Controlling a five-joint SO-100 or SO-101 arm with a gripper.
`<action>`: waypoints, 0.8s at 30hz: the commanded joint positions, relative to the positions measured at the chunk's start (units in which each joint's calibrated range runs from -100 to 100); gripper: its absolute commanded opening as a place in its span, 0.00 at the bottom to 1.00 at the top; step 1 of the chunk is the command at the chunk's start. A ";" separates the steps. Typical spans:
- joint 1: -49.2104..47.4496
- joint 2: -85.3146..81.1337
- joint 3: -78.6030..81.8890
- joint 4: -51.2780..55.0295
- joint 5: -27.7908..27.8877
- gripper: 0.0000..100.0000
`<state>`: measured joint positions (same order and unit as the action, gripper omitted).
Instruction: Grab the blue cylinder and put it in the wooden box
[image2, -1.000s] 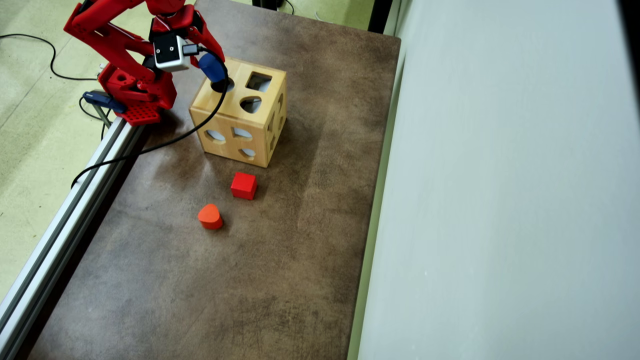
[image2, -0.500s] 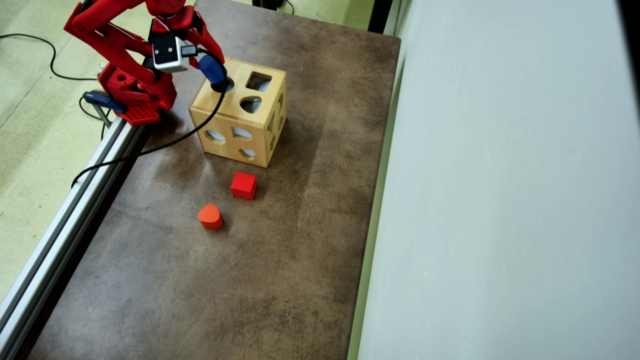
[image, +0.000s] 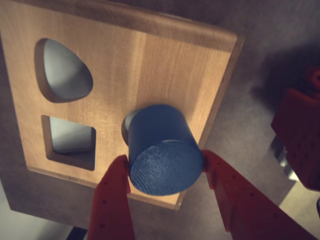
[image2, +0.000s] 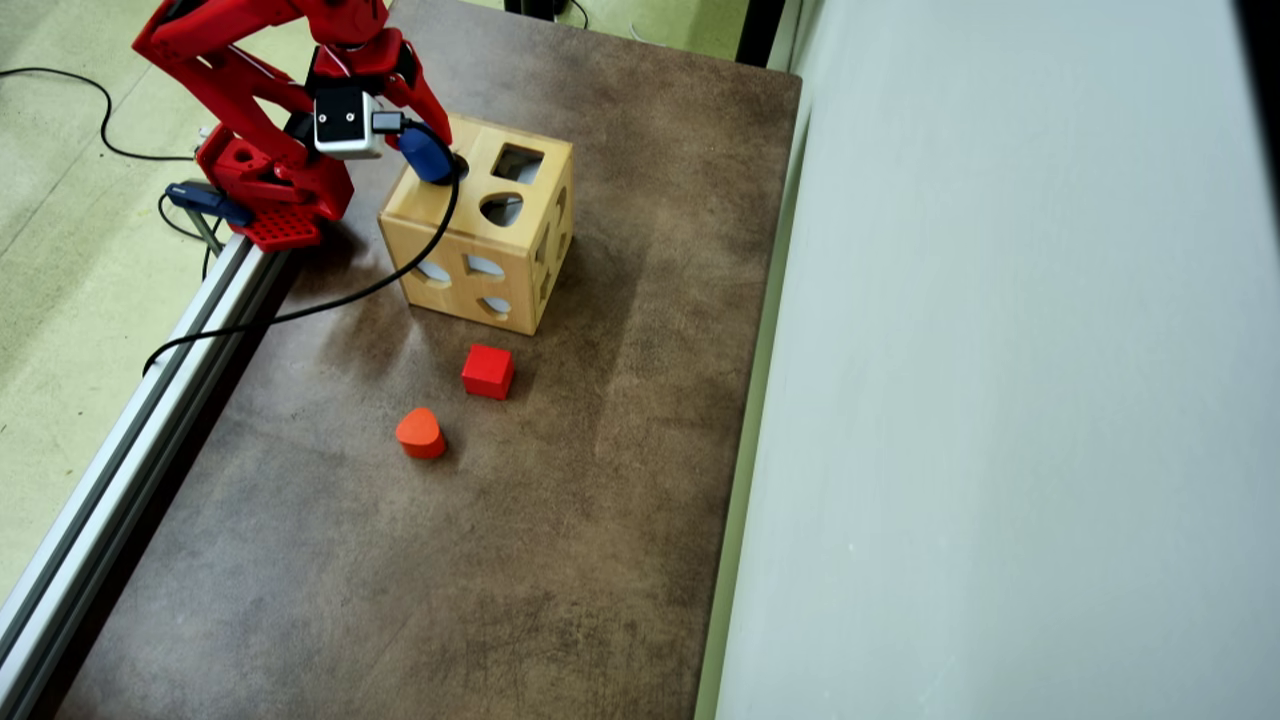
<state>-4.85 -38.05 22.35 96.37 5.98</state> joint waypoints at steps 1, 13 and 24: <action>0.10 0.73 -0.61 -0.63 -0.10 0.02; -0.50 0.98 -0.61 -0.55 0.24 0.05; -0.80 1.07 -0.88 -0.71 0.29 0.05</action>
<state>-5.14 -37.46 22.26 96.37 5.98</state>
